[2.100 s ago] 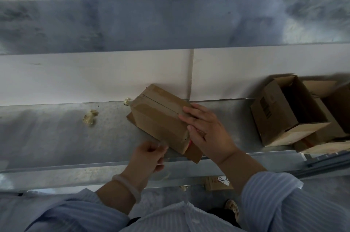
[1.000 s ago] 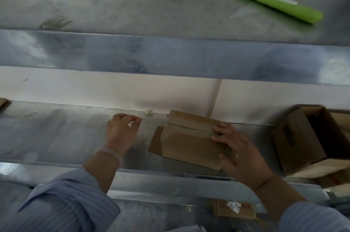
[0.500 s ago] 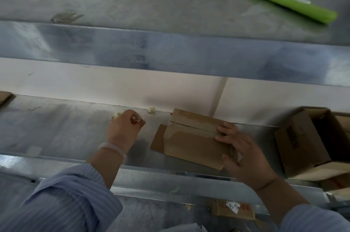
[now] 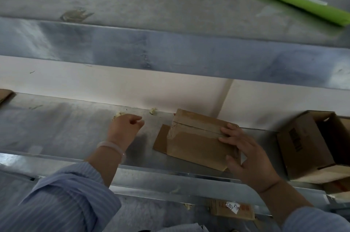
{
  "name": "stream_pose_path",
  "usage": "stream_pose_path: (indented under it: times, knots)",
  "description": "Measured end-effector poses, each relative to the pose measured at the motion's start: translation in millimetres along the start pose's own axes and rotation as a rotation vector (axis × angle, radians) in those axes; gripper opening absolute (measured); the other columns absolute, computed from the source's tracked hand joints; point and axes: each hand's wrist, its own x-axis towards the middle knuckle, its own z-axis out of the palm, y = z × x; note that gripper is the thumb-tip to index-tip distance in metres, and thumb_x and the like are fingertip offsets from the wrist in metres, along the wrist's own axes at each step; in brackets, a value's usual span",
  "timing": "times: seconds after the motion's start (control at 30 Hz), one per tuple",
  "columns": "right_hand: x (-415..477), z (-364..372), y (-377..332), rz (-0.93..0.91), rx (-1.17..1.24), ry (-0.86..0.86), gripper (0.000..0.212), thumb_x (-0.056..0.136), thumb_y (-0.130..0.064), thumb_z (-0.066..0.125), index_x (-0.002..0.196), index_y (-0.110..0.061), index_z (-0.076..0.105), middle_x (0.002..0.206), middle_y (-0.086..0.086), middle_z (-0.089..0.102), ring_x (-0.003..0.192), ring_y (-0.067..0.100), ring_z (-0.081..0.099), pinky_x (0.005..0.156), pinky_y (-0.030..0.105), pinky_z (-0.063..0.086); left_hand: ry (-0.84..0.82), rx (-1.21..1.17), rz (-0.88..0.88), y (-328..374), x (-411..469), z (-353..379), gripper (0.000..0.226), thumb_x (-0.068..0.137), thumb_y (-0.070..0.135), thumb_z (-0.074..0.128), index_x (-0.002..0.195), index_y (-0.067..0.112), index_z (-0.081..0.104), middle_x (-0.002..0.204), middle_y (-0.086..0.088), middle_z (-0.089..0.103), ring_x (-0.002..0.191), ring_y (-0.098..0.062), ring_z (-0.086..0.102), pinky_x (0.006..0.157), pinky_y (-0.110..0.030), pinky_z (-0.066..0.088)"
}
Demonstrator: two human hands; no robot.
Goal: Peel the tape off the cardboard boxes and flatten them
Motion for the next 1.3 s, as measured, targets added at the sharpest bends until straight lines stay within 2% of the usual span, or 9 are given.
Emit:
stream_pose_path:
  times: [0.23,0.37,0.5,0.6,0.67,0.8,0.9,1.1,1.3]
  knots:
    - [2.7,3.6,-3.0,0.037,0.059,0.075,0.025,0.086,-0.027,0.056,0.106,-0.021,0.07,0.126,-0.006,0.063,0.132,0.015,0.048,0.11,0.034,0.039,-0.097,0.043,0.023,7.2,5.7,-0.5,0.028,0.098,0.02,0.05,0.116,0.009,0.069,0.125,-0.01,0.062,0.119,-0.027,0.054,0.102,-0.027,0.036]
    - [3.0,7.3,-4.0,0.051,0.043,0.105,0.023,0.086,-0.03,0.058,0.104,-0.022,0.07,0.123,-0.007,0.064,0.13,0.013,0.05,0.109,0.036,0.041,-0.03,-0.056,0.015,2.5,7.1,2.5,0.023,0.092,0.02,0.06,0.115,0.016,0.062,0.096,-0.004,0.066,0.086,-0.021,0.061,0.084,-0.033,0.049]
    - [2.6,8.8,-3.4,0.043,0.031,0.12,0.023,0.085,-0.028,0.059,0.103,-0.02,0.071,0.123,-0.006,0.064,0.13,0.014,0.05,0.109,0.038,0.041,0.022,-0.022,0.025,1.7,7.8,0.7,0.017,0.091,0.032,0.064,0.088,0.015,0.062,0.074,0.007,0.061,0.074,-0.015,0.059,0.071,-0.028,0.044]
    - [2.3,10.3,-3.4,0.039,0.032,0.129,0.023,0.084,-0.027,0.059,0.102,-0.019,0.071,0.123,-0.005,0.064,0.13,0.015,0.05,0.108,0.039,0.042,0.023,0.03,0.063,3.3,12.7,-0.1,0.026,0.096,0.023,0.054,0.083,0.012,0.073,0.089,-0.007,0.065,0.083,-0.025,0.062,0.077,-0.029,0.043]
    - [1.8,10.8,-2.5,0.05,0.041,0.128,0.023,0.085,-0.028,0.059,0.103,-0.019,0.071,0.124,-0.005,0.063,0.13,0.014,0.05,0.108,0.04,0.042,0.017,0.036,0.069,3.7,13.5,-0.9,0.022,0.095,0.019,0.054,0.106,0.013,0.072,0.108,-0.011,0.061,0.093,-0.027,0.06,0.089,-0.033,0.046]
    - [2.4,12.1,0.1,0.047,0.063,0.136,0.024,0.085,-0.028,0.061,0.104,-0.018,0.071,0.125,-0.004,0.063,0.13,0.016,0.05,0.108,0.043,0.042,0.055,0.012,0.123,3.3,11.7,-3.9,0.006,0.087,0.026,0.069,0.087,0.02,0.069,0.078,0.003,0.068,0.072,-0.011,0.061,0.071,-0.023,0.045]
    - [2.3,12.9,0.4,0.032,0.059,0.146,0.023,0.085,-0.027,0.061,0.105,-0.02,0.069,0.125,-0.004,0.063,0.13,0.016,0.051,0.108,0.04,0.042,-0.005,0.021,0.103,5.2,10.8,-6.8,0.024,0.092,0.036,0.06,0.074,0.023,0.069,0.072,0.006,0.069,0.069,-0.009,0.062,0.073,-0.027,0.051]
    - [2.6,14.4,1.4,0.026,0.064,0.158,0.022,0.084,-0.026,0.061,0.104,-0.022,0.068,0.124,-0.004,0.063,0.129,0.017,0.051,0.107,0.04,0.043,-0.069,-0.339,-0.009,1.7,12.5,-2.7,0.016,0.098,0.014,0.052,0.101,0.015,0.068,0.082,-0.005,0.069,0.069,-0.022,0.069,0.071,-0.036,0.059]
    - [1.2,15.2,3.2,0.03,0.057,0.155,0.022,0.085,-0.028,0.062,0.105,-0.022,0.067,0.125,-0.004,0.063,0.129,0.018,0.051,0.105,0.047,0.044,-0.117,-0.567,-0.135,5.1,11.5,0.5,0.012,0.086,0.004,0.069,0.094,0.011,0.072,0.089,-0.008,0.072,0.079,-0.019,0.071,0.082,-0.032,0.058]
